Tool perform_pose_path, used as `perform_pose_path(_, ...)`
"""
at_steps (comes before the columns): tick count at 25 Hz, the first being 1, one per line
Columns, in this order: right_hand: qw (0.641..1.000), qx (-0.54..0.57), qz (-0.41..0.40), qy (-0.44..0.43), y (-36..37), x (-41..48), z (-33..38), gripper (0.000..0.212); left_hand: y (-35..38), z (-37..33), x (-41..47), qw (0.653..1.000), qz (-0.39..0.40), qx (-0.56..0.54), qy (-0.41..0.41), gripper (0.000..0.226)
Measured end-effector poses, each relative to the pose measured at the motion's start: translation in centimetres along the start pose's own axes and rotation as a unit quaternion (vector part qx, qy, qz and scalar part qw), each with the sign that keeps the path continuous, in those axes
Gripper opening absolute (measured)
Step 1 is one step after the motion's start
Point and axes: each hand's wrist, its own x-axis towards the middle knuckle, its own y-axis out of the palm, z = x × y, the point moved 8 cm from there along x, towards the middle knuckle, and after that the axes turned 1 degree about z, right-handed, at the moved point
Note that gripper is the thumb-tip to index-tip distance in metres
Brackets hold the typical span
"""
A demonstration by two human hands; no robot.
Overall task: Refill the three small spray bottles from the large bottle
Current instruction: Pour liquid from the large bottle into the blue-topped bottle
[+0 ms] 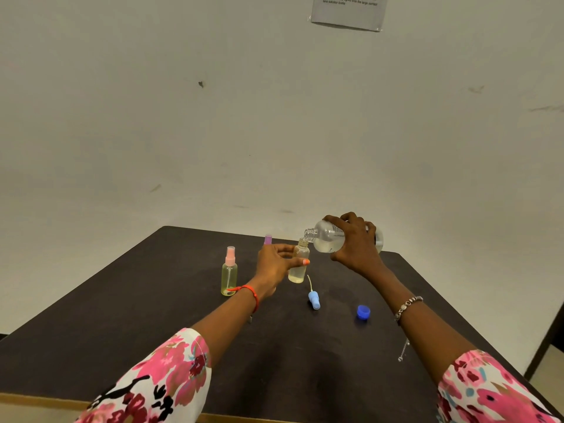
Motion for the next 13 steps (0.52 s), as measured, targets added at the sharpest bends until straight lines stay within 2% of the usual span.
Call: perform_pose_path(13, 1.000, -0.004, 0.000, -0.003, -0.17, -0.16, 0.20, 0.074, -0.07, 0.10, -0.07, 1.000, 0.001, -0.002, -0.001, 0.047)
